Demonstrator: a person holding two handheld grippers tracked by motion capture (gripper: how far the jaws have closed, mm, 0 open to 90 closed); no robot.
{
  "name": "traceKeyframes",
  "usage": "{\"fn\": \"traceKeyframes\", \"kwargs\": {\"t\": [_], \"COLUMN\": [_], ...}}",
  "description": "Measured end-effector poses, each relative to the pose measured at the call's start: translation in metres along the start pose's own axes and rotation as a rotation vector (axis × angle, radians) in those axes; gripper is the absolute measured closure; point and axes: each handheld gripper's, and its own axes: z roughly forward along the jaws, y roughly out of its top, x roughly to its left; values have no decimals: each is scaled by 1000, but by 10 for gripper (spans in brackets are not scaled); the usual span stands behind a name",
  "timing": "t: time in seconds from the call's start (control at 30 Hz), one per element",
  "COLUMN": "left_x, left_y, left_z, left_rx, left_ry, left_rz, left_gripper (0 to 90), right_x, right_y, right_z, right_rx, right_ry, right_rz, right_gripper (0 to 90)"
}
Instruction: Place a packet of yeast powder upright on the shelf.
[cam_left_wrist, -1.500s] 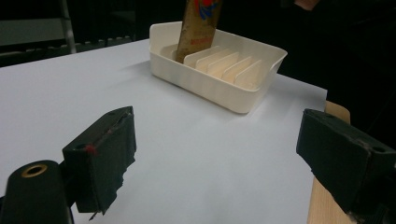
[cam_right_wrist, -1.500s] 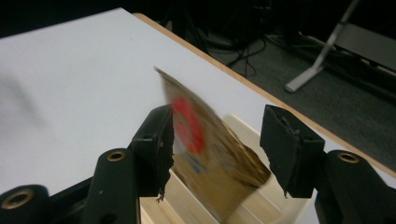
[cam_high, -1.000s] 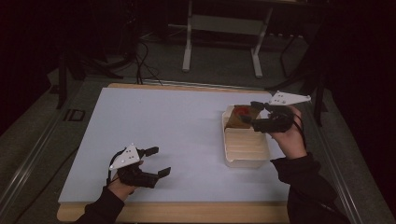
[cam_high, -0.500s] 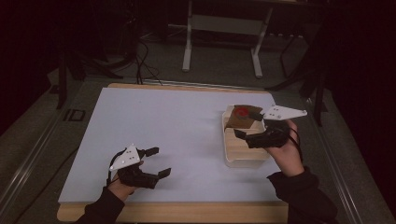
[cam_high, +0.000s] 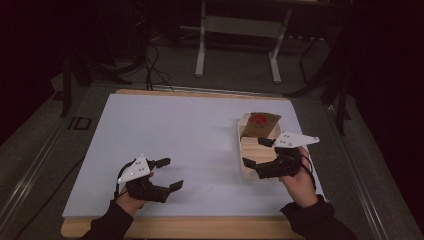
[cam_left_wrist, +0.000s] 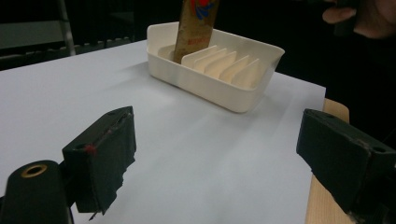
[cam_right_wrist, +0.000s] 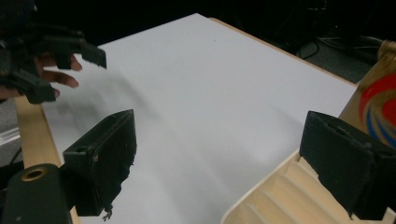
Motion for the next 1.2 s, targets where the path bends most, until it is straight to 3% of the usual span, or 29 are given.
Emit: {"fn": "traceKeyframes", "kwargs": {"t": [0.07, 0.27, 0.47, 0.77, 0.93, 1.2], "left_x": [0, 0, 0, -2, -1, -2], "left_y": [0, 0, 0, 0, 0, 0], "left_z": [0, 1, 0, 2, 1, 1], "left_rx": [3, 5, 2, 5, 8, 5], "left_ry": [1, -2, -2, -8, -4, -4], "left_rz": [4, 2, 2, 6, 5, 6], "left_gripper": [128, 128, 128, 128, 128, 128], "right_x": [3, 12, 20, 32, 39, 38], "right_y": [-6, -19, -31, -45, -51, -65], "right_z": [1, 6, 5, 0, -4, -8], "right_rx": [0, 38, 35, 44, 65, 24], "right_ry": [19, 18, 39, 50, 36, 19], "right_rz": [9, -11, 13, 10, -23, -19], "right_gripper": [115, 128, 129, 135, 134, 137]}}
